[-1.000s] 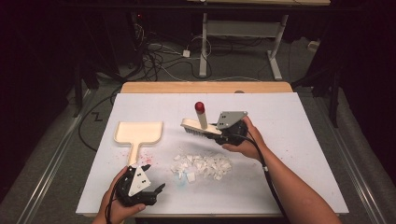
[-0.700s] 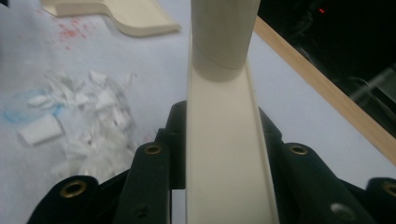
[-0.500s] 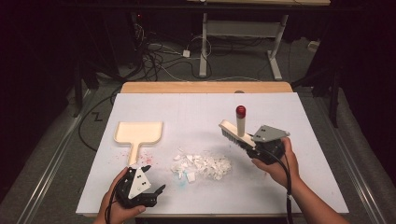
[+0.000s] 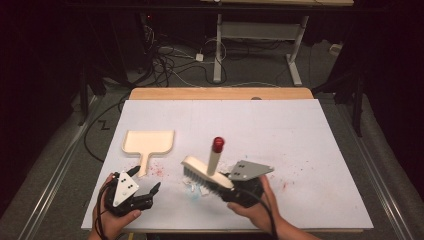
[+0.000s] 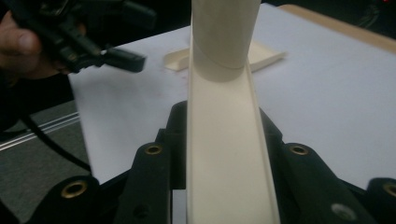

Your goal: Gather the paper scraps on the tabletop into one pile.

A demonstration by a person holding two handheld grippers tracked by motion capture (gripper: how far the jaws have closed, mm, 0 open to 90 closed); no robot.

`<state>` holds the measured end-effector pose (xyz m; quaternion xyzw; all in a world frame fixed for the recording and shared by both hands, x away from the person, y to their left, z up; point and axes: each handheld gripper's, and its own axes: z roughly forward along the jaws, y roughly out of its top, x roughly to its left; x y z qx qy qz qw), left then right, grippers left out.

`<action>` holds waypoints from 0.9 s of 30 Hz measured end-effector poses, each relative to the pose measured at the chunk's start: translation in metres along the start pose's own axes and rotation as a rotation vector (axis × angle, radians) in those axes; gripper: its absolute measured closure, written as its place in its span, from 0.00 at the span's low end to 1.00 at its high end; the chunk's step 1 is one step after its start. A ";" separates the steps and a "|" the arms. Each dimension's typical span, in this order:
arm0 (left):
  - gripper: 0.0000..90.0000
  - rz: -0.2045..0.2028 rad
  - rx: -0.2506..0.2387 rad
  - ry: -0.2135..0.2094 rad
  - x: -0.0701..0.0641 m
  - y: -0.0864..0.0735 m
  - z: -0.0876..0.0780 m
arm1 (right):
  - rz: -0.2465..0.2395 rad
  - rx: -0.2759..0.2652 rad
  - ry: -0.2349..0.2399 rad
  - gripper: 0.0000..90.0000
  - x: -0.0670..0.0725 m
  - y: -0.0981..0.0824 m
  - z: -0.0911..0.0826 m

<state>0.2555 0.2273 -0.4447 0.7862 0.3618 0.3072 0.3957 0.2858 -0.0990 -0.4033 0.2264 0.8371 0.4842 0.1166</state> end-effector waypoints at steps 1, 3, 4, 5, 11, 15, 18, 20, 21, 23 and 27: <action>0.22 -0.028 -0.020 0.009 0.005 -0.001 -0.003 | 0.006 0.006 0.017 0.76 0.006 0.000 0.009; 0.22 -0.037 -0.024 0.012 0.007 -0.001 -0.004 | 0.035 0.020 0.052 0.76 0.015 0.001 0.026; 0.22 -0.042 -0.027 0.014 0.008 -0.002 -0.005 | 0.035 0.020 0.052 0.76 0.015 0.001 0.026; 0.22 -0.047 -0.028 0.012 0.008 -0.002 -0.005 | 0.035 0.035 0.050 0.76 0.022 0.000 0.041; 0.23 -0.016 -0.007 -0.024 0.002 -0.002 0.000 | 0.051 0.101 -0.003 0.76 0.018 -0.011 0.064; 0.23 0.016 0.014 -0.051 -0.004 -0.001 0.005 | 0.079 0.111 -0.056 0.76 0.002 -0.014 0.058; 0.23 0.028 0.021 -0.069 -0.008 -0.001 0.007 | 0.059 0.122 -0.117 0.76 -0.009 -0.016 0.045; 0.23 0.033 0.025 -0.074 -0.009 0.000 0.008 | 0.054 0.117 -0.145 0.76 -0.017 -0.019 0.035; 0.23 0.037 0.027 -0.080 -0.010 0.000 0.009 | 0.067 0.100 -0.138 0.76 -0.021 -0.021 0.030; 0.23 0.049 0.037 -0.084 -0.012 0.000 0.011 | 0.076 0.077 -0.128 0.76 -0.026 -0.023 0.018; 0.23 0.057 0.040 -0.095 -0.013 0.000 0.012 | 0.066 0.019 -0.123 0.75 -0.028 -0.021 -0.008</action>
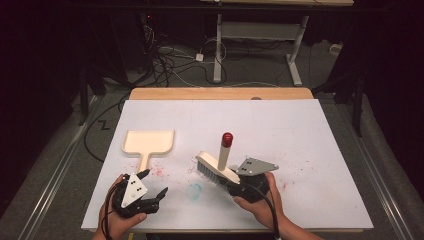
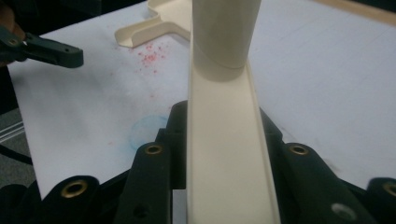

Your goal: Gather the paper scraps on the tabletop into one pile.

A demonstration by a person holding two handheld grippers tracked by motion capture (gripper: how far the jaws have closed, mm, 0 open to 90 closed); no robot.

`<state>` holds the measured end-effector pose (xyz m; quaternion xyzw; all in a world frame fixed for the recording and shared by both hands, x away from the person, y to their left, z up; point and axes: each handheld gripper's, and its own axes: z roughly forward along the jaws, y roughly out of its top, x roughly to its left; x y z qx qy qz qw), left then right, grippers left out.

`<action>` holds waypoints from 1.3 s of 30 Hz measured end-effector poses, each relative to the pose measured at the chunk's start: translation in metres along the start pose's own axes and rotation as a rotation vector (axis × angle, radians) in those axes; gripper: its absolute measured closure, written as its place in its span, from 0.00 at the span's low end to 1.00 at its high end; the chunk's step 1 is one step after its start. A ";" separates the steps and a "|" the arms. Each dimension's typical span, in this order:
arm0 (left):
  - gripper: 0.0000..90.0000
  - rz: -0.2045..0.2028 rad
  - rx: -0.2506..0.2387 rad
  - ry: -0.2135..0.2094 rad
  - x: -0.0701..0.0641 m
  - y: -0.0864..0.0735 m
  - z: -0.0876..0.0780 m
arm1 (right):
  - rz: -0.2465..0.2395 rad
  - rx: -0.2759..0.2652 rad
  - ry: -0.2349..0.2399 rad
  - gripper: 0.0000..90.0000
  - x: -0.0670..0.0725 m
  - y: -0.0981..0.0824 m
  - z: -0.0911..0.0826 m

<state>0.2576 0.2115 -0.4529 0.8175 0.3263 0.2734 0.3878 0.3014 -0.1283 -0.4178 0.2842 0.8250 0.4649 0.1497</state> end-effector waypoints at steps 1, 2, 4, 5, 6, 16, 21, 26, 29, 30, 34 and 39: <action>0.23 0.014 -0.005 0.002 0.000 0.000 0.001 | 0.002 -0.012 0.002 0.75 -0.002 0.001 -0.007; 0.23 0.014 -0.005 0.002 0.000 0.000 0.001 | 0.002 -0.012 0.002 0.75 -0.002 0.001 -0.007; 0.23 0.010 -0.005 0.002 0.000 0.001 0.001 | -0.020 -0.038 -0.045 0.75 -0.008 0.003 -0.030; 0.23 -0.002 0.001 -0.004 0.000 0.000 0.000 | -0.011 -0.044 -0.059 0.75 -0.010 0.003 -0.036; 0.23 -0.001 0.003 -0.005 -0.001 0.000 0.001 | -0.011 -0.044 -0.059 0.75 -0.010 0.003 -0.036; 0.23 0.037 0.018 -0.012 -0.005 0.002 0.005 | 0.076 0.011 -0.412 0.75 -0.059 -0.024 -0.040; 0.23 0.040 0.021 -0.016 -0.007 0.002 0.007 | 0.081 0.076 -0.444 0.76 -0.057 -0.033 -0.019; 0.24 0.045 0.026 -0.020 -0.008 0.001 0.007 | 0.083 0.085 -0.412 0.75 -0.029 -0.035 -0.002; 0.25 0.045 0.026 -0.017 -0.007 0.002 0.006 | 0.074 0.078 -0.431 0.75 -0.019 -0.034 0.003; 0.25 0.044 0.024 -0.018 -0.007 0.002 0.006 | 0.066 0.078 -0.438 0.74 -0.014 -0.033 0.006; 0.25 0.038 0.017 -0.020 -0.007 0.003 0.006 | 0.142 0.042 -0.405 0.74 0.007 -0.026 0.020; 0.25 0.047 0.019 -0.027 -0.008 0.004 0.008 | 0.145 0.022 -0.390 0.74 0.021 -0.018 0.036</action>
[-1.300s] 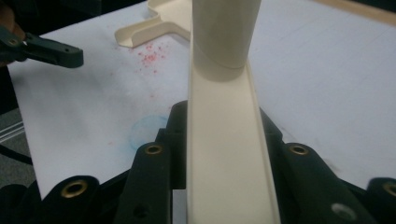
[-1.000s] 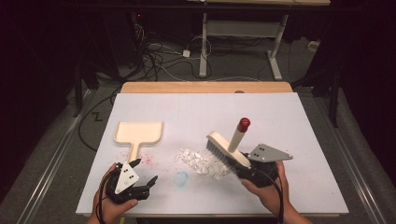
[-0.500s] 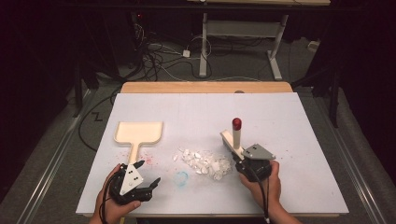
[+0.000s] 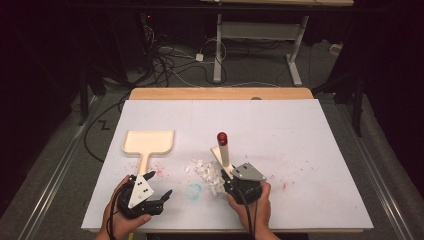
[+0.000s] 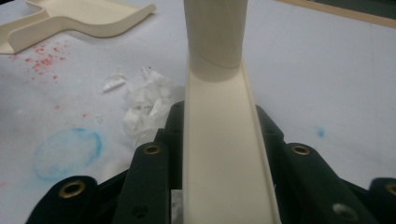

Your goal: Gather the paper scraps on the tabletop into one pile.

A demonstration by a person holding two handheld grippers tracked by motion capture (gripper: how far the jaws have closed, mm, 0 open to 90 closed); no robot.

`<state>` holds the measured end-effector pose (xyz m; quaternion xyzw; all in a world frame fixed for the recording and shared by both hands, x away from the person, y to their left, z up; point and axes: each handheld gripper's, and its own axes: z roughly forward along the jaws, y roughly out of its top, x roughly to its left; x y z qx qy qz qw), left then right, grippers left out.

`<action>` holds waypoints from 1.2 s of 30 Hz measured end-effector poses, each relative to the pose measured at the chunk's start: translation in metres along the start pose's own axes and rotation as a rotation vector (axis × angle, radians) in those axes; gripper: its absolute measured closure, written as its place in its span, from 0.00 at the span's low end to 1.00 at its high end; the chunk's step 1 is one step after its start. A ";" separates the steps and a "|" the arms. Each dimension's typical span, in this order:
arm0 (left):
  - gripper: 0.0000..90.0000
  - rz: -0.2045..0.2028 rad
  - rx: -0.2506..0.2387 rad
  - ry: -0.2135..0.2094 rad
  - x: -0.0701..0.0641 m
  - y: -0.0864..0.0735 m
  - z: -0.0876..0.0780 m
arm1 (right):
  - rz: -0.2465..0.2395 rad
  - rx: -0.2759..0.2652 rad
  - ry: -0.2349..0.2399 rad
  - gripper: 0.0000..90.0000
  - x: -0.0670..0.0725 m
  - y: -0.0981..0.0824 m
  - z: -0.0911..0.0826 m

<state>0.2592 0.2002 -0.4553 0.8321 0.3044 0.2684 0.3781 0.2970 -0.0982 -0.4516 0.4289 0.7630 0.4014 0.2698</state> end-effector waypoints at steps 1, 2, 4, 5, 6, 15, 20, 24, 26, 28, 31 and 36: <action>0.25 0.003 0.001 -0.001 0.000 0.000 0.000 | -0.031 -0.004 0.002 0.74 0.003 0.002 0.004; 0.25 0.003 0.001 -0.003 0.000 0.000 0.000 | -0.038 -0.005 0.006 0.74 0.006 0.003 0.006; 0.25 -0.001 -0.004 -0.003 0.000 0.000 0.000 | -0.052 -0.015 0.009 0.75 0.011 0.006 0.010; 0.25 -0.002 -0.006 -0.003 0.000 -0.001 -0.001 | -0.052 -0.024 0.015 0.75 0.012 0.007 0.012; 0.25 -0.004 -0.006 -0.002 0.001 -0.001 -0.001 | -0.045 -0.026 0.025 0.75 0.013 0.010 0.014; 0.25 -0.014 -0.010 0.003 0.002 -0.003 -0.004 | -0.050 -0.089 0.044 0.75 -0.017 0.023 0.006; 0.25 -0.010 -0.001 0.008 0.002 -0.003 -0.003 | -0.070 -0.114 0.099 0.75 -0.044 0.025 -0.010; 0.25 -0.007 0.004 0.011 0.001 -0.003 -0.003 | -0.141 -0.085 0.204 0.75 -0.081 0.020 -0.038; 0.25 -0.004 0.010 0.014 -0.001 -0.002 -0.002 | -0.160 -0.082 0.227 0.75 -0.087 0.017 -0.044; 0.25 0.003 0.016 0.014 -0.002 -0.002 -0.001 | -0.185 -0.067 0.272 0.75 -0.096 0.010 -0.056; 0.25 0.008 0.025 0.014 -0.003 -0.002 0.000 | -0.211 -0.033 0.381 0.75 -0.106 -0.007 -0.074; 0.25 0.018 0.025 0.013 -0.004 0.000 0.001 | -0.283 0.010 0.459 0.75 -0.099 -0.022 -0.081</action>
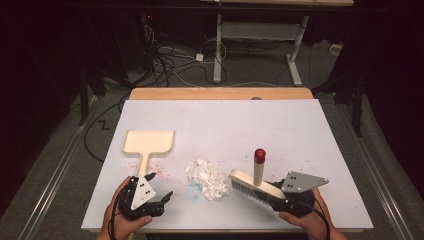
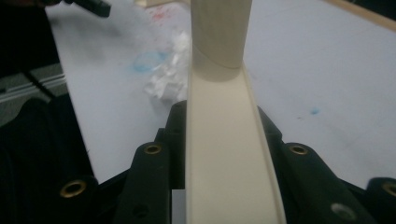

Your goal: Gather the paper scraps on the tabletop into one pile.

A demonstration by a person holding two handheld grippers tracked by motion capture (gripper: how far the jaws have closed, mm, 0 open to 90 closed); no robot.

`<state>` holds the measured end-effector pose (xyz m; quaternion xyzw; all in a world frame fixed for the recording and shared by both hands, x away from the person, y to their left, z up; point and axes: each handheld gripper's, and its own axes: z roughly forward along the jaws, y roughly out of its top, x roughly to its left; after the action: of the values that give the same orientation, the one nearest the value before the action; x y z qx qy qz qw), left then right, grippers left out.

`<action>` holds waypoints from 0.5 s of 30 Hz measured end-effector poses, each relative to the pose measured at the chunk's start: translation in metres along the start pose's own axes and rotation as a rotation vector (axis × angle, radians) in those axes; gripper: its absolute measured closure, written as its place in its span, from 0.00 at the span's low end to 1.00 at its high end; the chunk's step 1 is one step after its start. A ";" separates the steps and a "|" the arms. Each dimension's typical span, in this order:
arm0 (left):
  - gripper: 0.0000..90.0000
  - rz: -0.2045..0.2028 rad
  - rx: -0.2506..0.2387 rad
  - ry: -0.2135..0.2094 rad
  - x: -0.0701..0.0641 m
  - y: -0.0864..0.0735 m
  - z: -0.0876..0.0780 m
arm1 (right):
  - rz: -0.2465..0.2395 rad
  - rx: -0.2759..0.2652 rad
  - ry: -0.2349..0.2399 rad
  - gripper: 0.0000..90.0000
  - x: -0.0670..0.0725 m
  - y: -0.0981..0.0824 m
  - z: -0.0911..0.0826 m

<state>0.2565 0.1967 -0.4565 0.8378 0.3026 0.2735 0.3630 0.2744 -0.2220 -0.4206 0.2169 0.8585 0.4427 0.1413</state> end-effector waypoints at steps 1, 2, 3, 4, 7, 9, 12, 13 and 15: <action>0.25 -0.005 0.006 -0.009 -0.002 0.000 0.000 | -0.004 0.019 0.025 0.75 0.002 -0.001 0.004; 0.25 -0.005 0.006 -0.009 -0.002 0.000 0.000 | -0.004 0.019 0.025 0.75 0.002 -0.001 0.004; 0.25 -0.002 0.006 -0.010 -0.002 0.000 0.000 | -0.006 0.029 0.044 0.75 0.004 -0.002 0.008; 0.25 -0.002 0.005 -0.011 -0.002 0.000 0.000 | -0.009 0.032 0.066 0.75 0.009 -0.002 0.016; 0.25 -0.002 0.006 -0.015 -0.001 0.000 0.001 | -0.014 0.027 0.075 0.75 0.011 0.002 0.025; 0.25 -0.003 0.006 -0.018 -0.001 -0.001 0.001 | -0.014 0.021 0.071 0.75 0.012 0.008 0.040; 0.25 -0.002 0.002 -0.020 0.000 -0.001 0.000 | -0.014 0.019 0.074 0.76 0.011 0.013 0.050; 0.25 -0.003 0.002 -0.019 0.000 -0.002 0.000 | -0.023 0.015 0.064 0.76 0.010 0.015 0.054; 0.25 -0.009 -0.001 -0.018 0.001 -0.002 0.000 | -0.022 0.004 0.064 0.75 0.008 0.020 0.061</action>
<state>0.2564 0.1983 -0.4576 0.8387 0.3027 0.2645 0.3675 0.2989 -0.1648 -0.4393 0.1935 0.8657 0.4462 0.1183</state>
